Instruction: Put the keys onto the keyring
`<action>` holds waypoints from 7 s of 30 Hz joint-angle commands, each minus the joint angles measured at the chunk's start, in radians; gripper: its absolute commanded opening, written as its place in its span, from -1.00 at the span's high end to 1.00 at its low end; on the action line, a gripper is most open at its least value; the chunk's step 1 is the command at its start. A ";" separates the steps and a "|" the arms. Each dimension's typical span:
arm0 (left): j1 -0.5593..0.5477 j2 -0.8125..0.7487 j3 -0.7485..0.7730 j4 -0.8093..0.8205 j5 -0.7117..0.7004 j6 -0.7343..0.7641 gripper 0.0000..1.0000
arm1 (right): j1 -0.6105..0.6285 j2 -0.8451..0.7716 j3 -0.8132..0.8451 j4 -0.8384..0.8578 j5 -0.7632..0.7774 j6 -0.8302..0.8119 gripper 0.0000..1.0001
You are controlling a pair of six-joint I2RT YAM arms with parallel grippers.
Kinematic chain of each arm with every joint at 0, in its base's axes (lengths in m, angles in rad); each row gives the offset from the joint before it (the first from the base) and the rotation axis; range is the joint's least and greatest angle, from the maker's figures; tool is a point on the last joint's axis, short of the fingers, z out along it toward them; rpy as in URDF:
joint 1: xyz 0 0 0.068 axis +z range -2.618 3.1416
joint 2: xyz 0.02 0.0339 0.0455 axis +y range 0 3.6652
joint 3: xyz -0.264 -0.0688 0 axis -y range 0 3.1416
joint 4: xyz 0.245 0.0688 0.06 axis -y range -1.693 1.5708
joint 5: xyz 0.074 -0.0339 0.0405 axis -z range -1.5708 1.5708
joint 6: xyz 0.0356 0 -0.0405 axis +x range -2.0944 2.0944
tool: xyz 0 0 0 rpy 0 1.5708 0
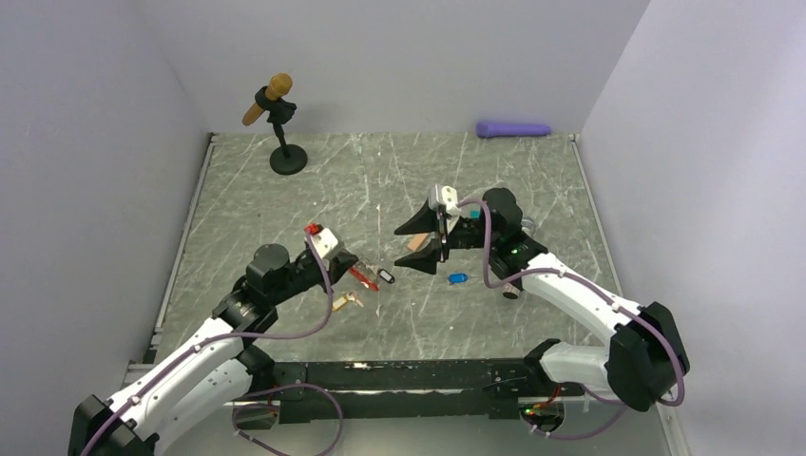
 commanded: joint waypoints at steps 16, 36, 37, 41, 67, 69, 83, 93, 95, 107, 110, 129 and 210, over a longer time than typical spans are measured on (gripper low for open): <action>-0.049 -0.105 0.168 -0.218 0.344 0.498 1.00 | 0.172 0.096 -0.059 0.383 -0.114 0.405 -0.58; -0.049 -0.142 0.085 -0.096 0.290 0.358 1.00 | 0.217 0.115 -0.087 0.345 0.083 0.413 -0.59; -0.048 -0.147 0.079 -0.067 0.287 0.350 1.00 | 0.217 0.114 -0.089 0.347 0.081 0.413 -0.59; -0.049 -0.150 0.066 -0.049 0.274 0.331 1.00 | 0.225 0.111 -0.102 0.404 0.069 0.441 -0.53; -0.049 -0.166 0.026 -0.016 0.170 0.288 1.00 | 0.217 0.063 -0.085 0.242 -0.077 0.236 0.16; -0.049 -0.170 0.023 -0.012 0.178 0.289 1.00 | 0.200 0.060 -0.081 0.234 -0.088 0.220 0.09; -0.048 -0.181 -0.004 0.047 0.190 0.230 1.00 | 0.048 0.023 -0.007 -0.075 -0.143 -0.014 -0.08; -0.045 -0.174 -0.010 0.102 0.194 0.101 1.00 | -0.026 -0.007 0.183 -0.882 0.245 -0.640 -0.27; -0.045 -0.173 -0.010 0.117 0.199 0.056 1.00 | -0.045 -0.010 0.202 -0.971 0.313 -0.690 -0.30; -0.042 -0.181 -0.060 0.207 0.235 -0.095 1.00 | -0.195 -0.192 0.092 -1.142 0.329 -0.834 -0.34; -0.042 -0.170 -0.066 0.210 0.253 -0.075 1.00 | -0.213 -0.302 0.000 -1.136 0.251 -0.952 -0.34; -0.041 -0.124 -0.056 0.206 0.304 0.025 1.00 | -0.399 -0.242 -0.199 -0.894 0.088 -1.130 -0.30; -0.040 -0.140 -0.095 0.177 0.296 0.139 1.00 | -0.291 0.284 -0.106 -0.529 0.216 -0.894 0.33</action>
